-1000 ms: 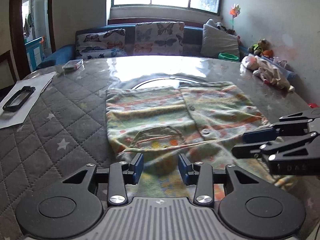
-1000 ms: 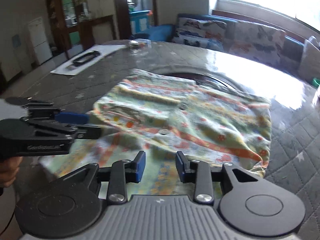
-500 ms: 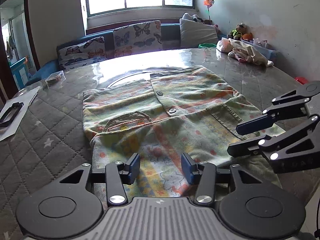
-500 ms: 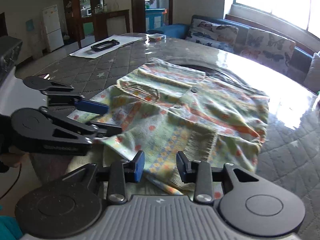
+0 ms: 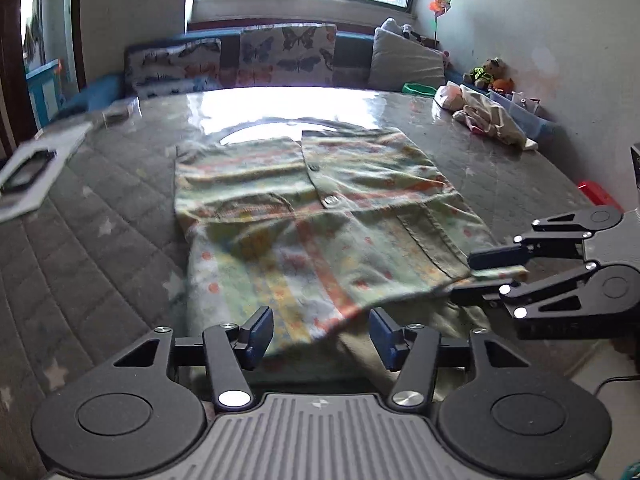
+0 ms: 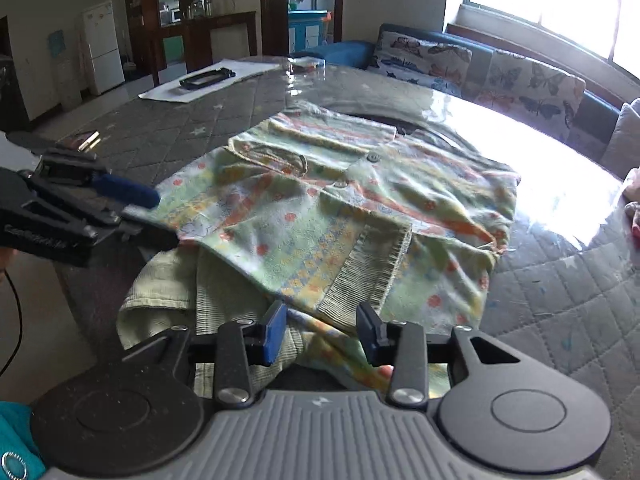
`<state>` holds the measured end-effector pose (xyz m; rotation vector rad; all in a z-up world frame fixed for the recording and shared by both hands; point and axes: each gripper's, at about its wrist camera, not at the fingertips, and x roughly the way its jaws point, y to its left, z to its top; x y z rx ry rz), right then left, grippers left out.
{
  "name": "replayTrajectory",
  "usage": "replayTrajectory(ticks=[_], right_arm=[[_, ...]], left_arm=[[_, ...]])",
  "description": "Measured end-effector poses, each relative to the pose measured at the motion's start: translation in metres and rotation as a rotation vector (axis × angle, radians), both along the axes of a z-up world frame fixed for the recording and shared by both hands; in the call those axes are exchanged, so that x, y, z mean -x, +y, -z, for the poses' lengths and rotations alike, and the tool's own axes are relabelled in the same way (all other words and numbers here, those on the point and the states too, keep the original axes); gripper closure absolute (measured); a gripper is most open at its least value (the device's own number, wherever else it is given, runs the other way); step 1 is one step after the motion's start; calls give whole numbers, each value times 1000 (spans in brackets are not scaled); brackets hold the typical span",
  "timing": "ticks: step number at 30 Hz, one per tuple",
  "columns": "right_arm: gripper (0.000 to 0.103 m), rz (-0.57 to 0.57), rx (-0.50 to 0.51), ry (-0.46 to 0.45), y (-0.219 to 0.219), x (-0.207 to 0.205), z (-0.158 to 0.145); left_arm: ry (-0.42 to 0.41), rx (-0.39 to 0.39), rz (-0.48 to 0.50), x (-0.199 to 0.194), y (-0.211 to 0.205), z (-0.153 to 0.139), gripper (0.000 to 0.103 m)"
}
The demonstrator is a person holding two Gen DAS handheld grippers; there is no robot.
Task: Fold clothes
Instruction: 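Grasp the shirt side panel with the right gripper and fold it over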
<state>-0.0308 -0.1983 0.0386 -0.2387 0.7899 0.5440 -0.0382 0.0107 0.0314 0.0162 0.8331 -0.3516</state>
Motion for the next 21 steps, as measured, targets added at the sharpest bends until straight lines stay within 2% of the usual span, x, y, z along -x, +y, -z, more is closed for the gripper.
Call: replayTrajectory(ticks=[10,12,13,14,17,21], right_arm=[[54,-64,97,-33,-13,28,-6],[53,-82,118,-40,-13,33,-3],[52,-91,129,-44,-13,36,-2],[52,-103,133,-48,-11,38,-1],[47,-138,142,-58,-8,43,3],[46,-208,177,-114,3,52,7]], left_arm=[[187,52,60,3,-16,17,47],[186,53,71,5,-18,16,60],[191,58,80,5,-19,16,72],[196,64,89,5,-19,15,77],[182,66,102,5,-21,9,86],[132,92,108,-3,-19,-9,88]])
